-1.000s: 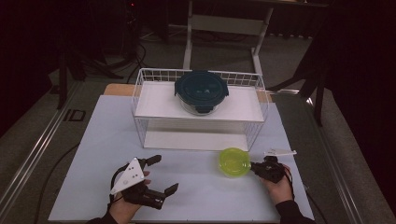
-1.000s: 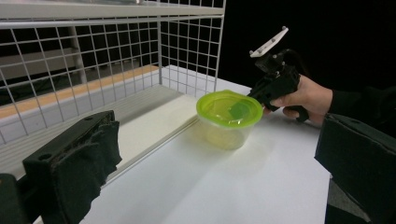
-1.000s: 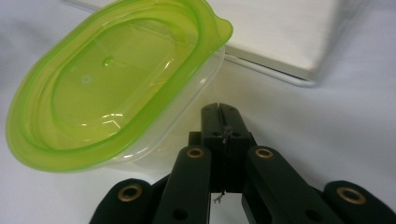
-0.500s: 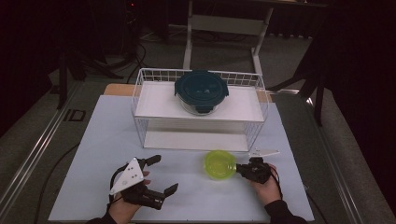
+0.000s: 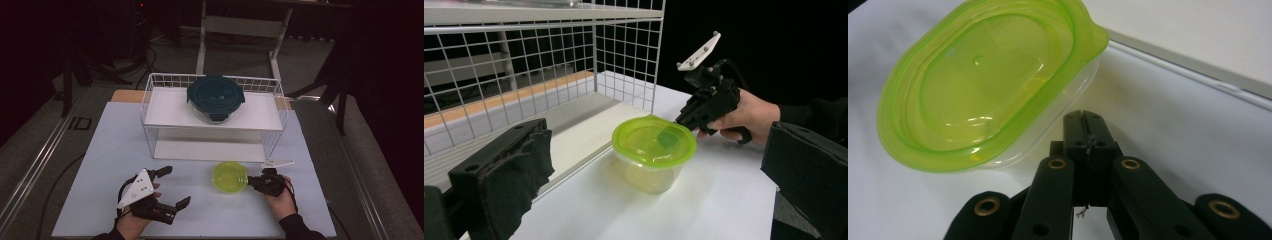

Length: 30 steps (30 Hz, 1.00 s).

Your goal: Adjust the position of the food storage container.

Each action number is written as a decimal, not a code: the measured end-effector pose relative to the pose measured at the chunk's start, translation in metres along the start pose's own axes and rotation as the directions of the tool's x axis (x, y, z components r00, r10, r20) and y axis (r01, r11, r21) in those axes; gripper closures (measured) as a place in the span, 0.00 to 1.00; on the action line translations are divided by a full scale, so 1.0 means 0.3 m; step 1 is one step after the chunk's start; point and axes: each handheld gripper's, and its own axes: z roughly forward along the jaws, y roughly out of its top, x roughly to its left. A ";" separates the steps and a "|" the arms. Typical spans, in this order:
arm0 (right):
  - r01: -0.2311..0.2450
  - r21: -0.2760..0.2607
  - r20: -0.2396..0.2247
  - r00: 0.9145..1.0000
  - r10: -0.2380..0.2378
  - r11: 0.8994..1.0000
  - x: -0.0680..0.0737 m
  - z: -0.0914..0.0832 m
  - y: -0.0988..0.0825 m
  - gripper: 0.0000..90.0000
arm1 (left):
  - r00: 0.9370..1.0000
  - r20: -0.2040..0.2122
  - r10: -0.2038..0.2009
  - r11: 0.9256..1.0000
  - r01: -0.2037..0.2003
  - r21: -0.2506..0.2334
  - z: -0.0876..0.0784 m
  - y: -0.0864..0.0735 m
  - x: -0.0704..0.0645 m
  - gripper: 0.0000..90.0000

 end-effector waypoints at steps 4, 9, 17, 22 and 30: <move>0.024 0.016 -0.026 0.999 -0.024 1.000 0.033 0.032 0.007 1.00 | 1.000 0.001 0.005 1.000 -0.005 0.000 -0.001 0.001 -0.002 0.00; 0.047 0.023 -0.045 0.998 -0.046 0.999 0.071 0.063 0.019 1.00 | 1.000 -0.002 0.001 1.000 -0.001 -0.002 -0.004 0.001 0.001 0.00; 0.056 0.033 -0.071 0.996 -0.053 0.998 0.106 0.113 0.043 1.00 | 1.000 0.001 0.003 1.000 -0.003 0.001 -0.003 0.000 -0.001 0.00; 0.068 0.042 -0.067 0.996 -0.065 0.997 0.118 0.132 0.051 1.00 | 1.000 0.002 0.000 1.000 0.000 0.001 -0.004 -0.001 -0.001 0.00; 0.083 0.013 -0.005 0.997 -0.083 0.996 0.103 0.056 0.051 1.00 | 1.000 -0.001 0.001 1.000 -0.001 -0.002 -0.007 0.002 0.002 0.00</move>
